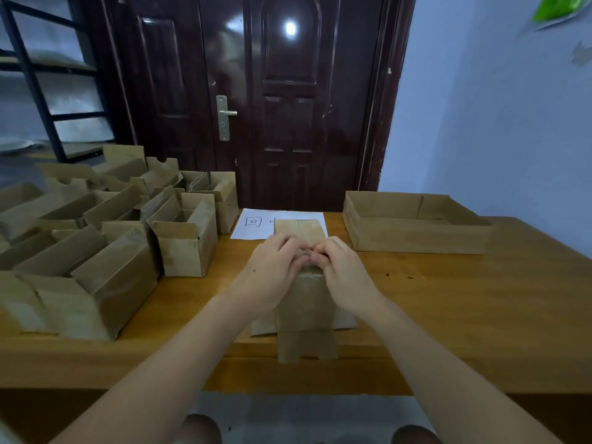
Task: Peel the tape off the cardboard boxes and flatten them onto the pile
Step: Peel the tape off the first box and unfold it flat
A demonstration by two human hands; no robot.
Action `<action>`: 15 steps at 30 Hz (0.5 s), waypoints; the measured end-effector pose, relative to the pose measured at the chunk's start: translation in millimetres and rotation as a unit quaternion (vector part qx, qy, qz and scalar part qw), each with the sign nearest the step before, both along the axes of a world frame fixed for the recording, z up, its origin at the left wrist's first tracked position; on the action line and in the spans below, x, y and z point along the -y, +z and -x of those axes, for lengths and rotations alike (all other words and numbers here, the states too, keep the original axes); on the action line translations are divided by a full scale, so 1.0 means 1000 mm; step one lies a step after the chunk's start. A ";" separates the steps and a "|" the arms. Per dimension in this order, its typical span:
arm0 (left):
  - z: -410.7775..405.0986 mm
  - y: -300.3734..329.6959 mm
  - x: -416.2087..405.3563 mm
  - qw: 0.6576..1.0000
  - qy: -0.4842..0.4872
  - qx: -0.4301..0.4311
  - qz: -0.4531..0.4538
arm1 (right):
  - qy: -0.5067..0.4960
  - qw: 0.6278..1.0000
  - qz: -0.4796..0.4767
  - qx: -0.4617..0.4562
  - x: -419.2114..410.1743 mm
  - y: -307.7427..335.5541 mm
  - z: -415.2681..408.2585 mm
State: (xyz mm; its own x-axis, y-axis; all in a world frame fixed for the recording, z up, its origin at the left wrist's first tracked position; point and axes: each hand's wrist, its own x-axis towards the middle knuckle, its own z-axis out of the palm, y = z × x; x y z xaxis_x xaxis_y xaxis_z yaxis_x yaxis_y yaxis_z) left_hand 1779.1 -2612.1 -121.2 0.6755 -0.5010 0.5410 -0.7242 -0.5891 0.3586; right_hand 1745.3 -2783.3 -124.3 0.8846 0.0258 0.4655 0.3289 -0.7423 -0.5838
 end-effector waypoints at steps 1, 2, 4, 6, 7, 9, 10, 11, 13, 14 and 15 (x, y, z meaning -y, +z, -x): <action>0.000 0.000 0.001 1.000 0.007 -0.010 0.009 | 0.000 1.000 -0.002 -0.003 0.000 0.000 0.000; 0.000 0.001 0.001 0.999 0.015 -0.025 0.013 | 0.001 1.000 -0.004 -0.004 0.000 0.001 0.000; -0.001 0.002 -0.001 0.999 0.029 -0.030 -0.001 | 0.013 1.000 -0.017 -0.012 0.001 0.004 0.003; -0.003 0.002 -0.003 0.999 0.034 0.007 -0.020 | 0.042 0.998 0.000 -0.038 0.003 0.010 0.007; -0.002 0.001 -0.004 0.999 0.036 0.024 -0.027 | 0.053 0.997 0.024 -0.056 0.004 0.013 0.008; 0.001 0.000 -0.003 0.998 0.036 0.045 -0.038 | 0.052 0.995 0.036 -0.083 0.005 0.017 0.010; 0.002 -0.001 -0.002 0.997 0.036 0.052 -0.041 | 0.044 0.995 0.018 -0.092 0.005 0.020 0.011; 0.003 -0.001 0.000 0.997 0.035 0.059 -0.044 | 0.038 0.994 0.001 -0.103 0.005 0.021 0.011; 0.004 0.000 0.001 0.996 0.033 0.064 -0.043 | 0.030 0.993 0.003 -0.111 0.004 0.022 0.010; 0.003 0.000 0.001 0.997 0.033 0.063 -0.042 | 0.025 0.994 0.009 -0.106 0.003 0.022 0.009; 0.004 0.000 0.000 0.996 0.034 0.066 -0.043 | 0.017 0.995 0.007 -0.096 0.002 0.020 0.008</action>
